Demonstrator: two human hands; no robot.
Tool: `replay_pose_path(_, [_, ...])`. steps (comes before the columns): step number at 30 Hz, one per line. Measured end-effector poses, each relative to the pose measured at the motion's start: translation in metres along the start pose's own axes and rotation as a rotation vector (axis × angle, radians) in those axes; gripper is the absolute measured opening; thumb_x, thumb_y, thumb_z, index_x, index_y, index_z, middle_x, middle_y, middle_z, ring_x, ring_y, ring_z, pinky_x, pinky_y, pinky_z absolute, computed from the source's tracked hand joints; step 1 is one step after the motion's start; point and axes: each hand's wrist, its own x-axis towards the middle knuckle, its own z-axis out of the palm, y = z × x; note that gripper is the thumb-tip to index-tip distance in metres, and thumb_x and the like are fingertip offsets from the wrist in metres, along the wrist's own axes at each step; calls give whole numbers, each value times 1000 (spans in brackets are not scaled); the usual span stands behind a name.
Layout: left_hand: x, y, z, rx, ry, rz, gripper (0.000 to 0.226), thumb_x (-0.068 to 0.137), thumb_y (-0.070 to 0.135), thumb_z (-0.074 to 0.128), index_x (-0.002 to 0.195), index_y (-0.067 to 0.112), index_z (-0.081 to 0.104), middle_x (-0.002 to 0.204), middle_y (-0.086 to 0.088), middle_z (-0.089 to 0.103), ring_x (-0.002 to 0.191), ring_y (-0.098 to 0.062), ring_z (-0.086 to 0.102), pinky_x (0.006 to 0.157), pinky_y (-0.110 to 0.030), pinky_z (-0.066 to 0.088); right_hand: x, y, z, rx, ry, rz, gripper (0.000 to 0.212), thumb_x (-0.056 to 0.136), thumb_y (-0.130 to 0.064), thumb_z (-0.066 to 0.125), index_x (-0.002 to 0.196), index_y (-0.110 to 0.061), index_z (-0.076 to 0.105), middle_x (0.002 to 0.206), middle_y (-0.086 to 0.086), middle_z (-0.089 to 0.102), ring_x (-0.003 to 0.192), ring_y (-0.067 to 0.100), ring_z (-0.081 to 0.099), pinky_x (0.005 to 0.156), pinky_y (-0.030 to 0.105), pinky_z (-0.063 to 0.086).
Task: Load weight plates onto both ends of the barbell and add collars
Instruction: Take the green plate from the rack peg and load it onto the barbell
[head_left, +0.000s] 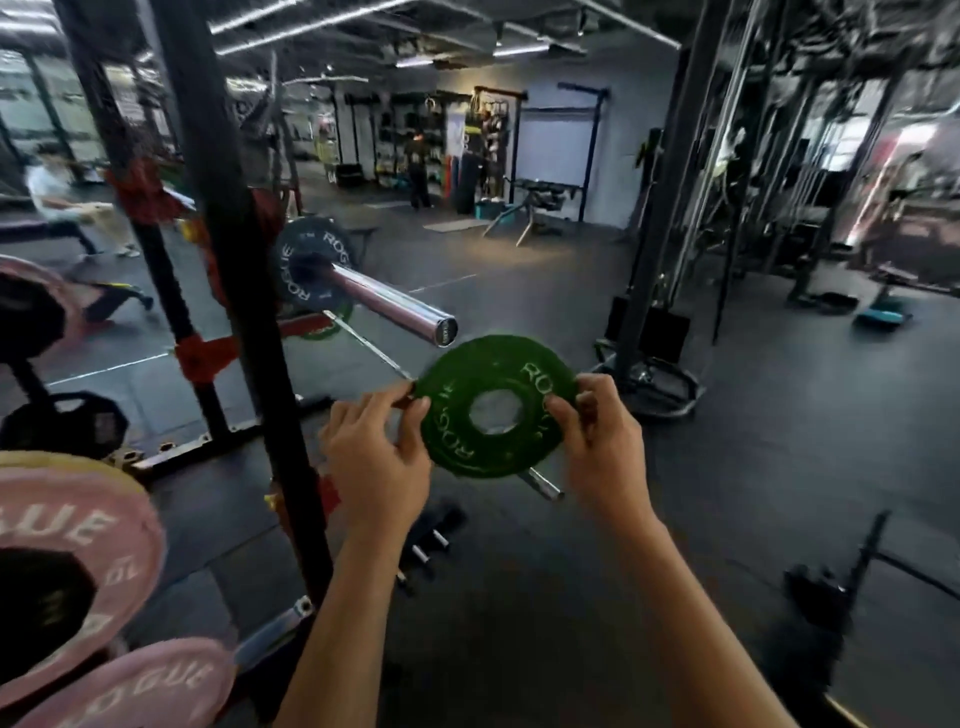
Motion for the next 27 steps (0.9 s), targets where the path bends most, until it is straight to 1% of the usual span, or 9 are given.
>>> replay_pose_path(2, [12, 0, 19, 8, 9, -16, 24, 93, 30, 63, 104, 11, 74, 93, -4, 72, 90, -27, 60, 84, -47, 49, 19, 14, 4, 11, -27, -2, 17, 94, -33, 62, 101, -24, 50, 73, -8, 60, 62, 6, 54, 56, 26, 41])
replay_pose_path(4, [24, 2, 36, 15, 23, -21, 21, 92, 26, 66, 104, 11, 74, 94, -3, 72, 90, -20, 56, 83, -37, 46, 39, 26, 8, 11, -38, -4, 18, 94, -34, 62, 101, -23, 51, 71, -7, 60, 61, 7, 55, 57, 32, 45])
replay_pose_path(6, [33, 3, 48, 33, 29, -23, 20, 92, 25, 66, 104, 12, 74, 95, 0, 71, 90, -14, 52, 82, -34, 44, 57, 38, 15, 31, -46, -6, 18, 93, -34, 63, 99, -22, 51, 69, -7, 59, 61, 8, 55, 58, 34, 47])
replay_pose_path(11, [56, -19, 72, 157, 22, -52, 21, 93, 32, 64, 104, 17, 73, 97, 2, 73, 91, -25, 61, 81, -51, 48, 100, 66, 45, 117, -127, -37, 22, 93, -40, 60, 103, -23, 52, 76, -5, 62, 68, 12, 60, 61, 38, 50])
replay_pose_path(16, [74, -40, 90, 251, 87, -117, 22, 92, 32, 64, 106, 17, 73, 96, 2, 72, 90, -27, 62, 81, -51, 50, 145, 86, 94, 220, -258, -55, 18, 92, -39, 62, 102, -27, 52, 83, -8, 65, 76, 12, 63, 67, 41, 53])
replay_pose_path(17, [77, -42, 94, 271, 106, -136, 23, 92, 32, 63, 105, 16, 73, 96, 2, 72, 89, -26, 61, 81, -51, 51, 154, 90, 101, 239, -284, -59, 18, 92, -39, 63, 101, -28, 52, 84, -9, 65, 76, 12, 63, 67, 40, 53])
replay_pose_path(20, [83, -47, 105, 337, 168, -196, 26, 91, 34, 59, 104, 17, 74, 94, 0, 72, 90, -25, 58, 80, -51, 50, 176, 100, 124, 273, -377, -79, 18, 91, -42, 62, 101, -31, 50, 85, -13, 62, 77, 11, 61, 66, 29, 50])
replay_pose_path(23, [84, -54, 111, 429, 207, -215, 29, 90, 37, 58, 103, 18, 74, 95, 0, 73, 89, -28, 61, 80, -51, 51, 189, 113, 145, 302, -444, -128, 19, 91, -43, 61, 101, -30, 52, 84, -9, 63, 75, 11, 61, 65, 35, 51])
replay_pose_path(27, [76, -67, 113, 470, 192, -259, 34, 94, 50, 53, 105, 24, 72, 90, 8, 73, 81, -27, 65, 72, -55, 51, 197, 123, 165, 359, -498, -184, 19, 91, -39, 62, 104, -27, 53, 83, -10, 61, 71, 8, 58, 60, 30, 46])
